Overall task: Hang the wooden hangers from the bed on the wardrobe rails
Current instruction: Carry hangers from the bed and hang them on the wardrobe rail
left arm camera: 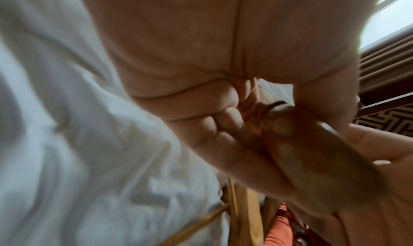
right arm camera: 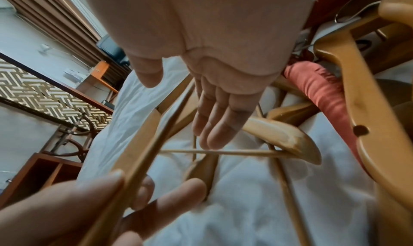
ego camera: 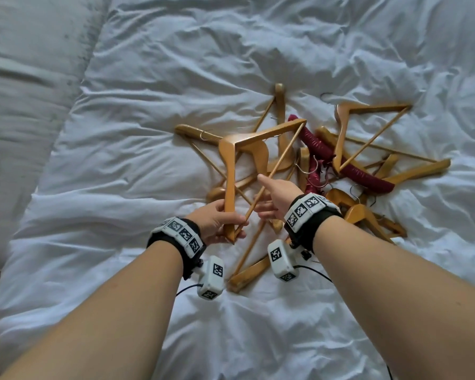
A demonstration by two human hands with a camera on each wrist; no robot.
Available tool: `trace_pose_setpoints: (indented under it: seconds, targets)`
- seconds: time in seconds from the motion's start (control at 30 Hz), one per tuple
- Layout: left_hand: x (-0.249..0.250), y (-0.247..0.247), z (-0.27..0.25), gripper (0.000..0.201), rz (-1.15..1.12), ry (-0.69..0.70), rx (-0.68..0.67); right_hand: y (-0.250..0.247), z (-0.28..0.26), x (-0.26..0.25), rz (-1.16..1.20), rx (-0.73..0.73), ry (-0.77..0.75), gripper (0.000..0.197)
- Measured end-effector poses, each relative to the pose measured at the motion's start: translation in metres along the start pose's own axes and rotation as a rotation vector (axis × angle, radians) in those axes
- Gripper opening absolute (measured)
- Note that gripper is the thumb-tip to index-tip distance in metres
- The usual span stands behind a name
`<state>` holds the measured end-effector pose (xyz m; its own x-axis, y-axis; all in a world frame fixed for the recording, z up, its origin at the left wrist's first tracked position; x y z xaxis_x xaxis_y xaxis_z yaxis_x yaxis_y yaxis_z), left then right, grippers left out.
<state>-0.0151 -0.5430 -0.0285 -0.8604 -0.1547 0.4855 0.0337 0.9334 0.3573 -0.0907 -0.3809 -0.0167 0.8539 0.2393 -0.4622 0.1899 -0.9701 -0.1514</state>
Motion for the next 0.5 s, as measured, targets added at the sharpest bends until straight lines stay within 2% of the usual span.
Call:
trace_pose_setpoints:
  seconds: [0.1, 0.13, 0.23, 0.33, 0.4, 0.5]
  targets:
    - [0.010, 0.015, -0.017, 0.059, -0.040, 0.075, -0.005, -0.010, -0.023, -0.011, 0.026, 0.013, -0.021, 0.061]
    - [0.013, 0.019, -0.024, 0.060, -0.050, 0.102, -0.012, -0.013, -0.032, -0.013, 0.025, 0.008, -0.025, 0.064]
    - [0.020, 0.032, -0.045, 0.050, -0.001, 0.169, -0.018, -0.020, -0.062, -0.014, 0.018, 0.013, -0.045, 0.063]
    - [0.022, 0.044, -0.072, 0.042, 0.121, 0.186, 0.016, -0.030, -0.094, -0.010, -0.059, 0.008, -0.045, 0.075]
    - [0.023, 0.051, -0.093, 0.042, 0.248, 0.196, 0.078, -0.040, -0.115, -0.009, -0.122, 0.013, -0.059, 0.083]
    - [0.027, 0.057, -0.125, 0.044, 0.523, 0.240, 0.208, -0.055, -0.148, -0.021, -0.228, 0.071, -0.188, 0.083]
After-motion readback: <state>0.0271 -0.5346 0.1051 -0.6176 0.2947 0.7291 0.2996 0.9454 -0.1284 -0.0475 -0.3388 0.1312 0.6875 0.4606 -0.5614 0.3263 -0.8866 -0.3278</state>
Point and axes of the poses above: each hand's wrist, its own z-axis towards the middle knuckle, its own y-axis out of the palm, x = y × z, the point moved 2 cm from there along z, towards the middle knuckle, and after that the axes turned 1 degree about y, right-handed, at the moved point
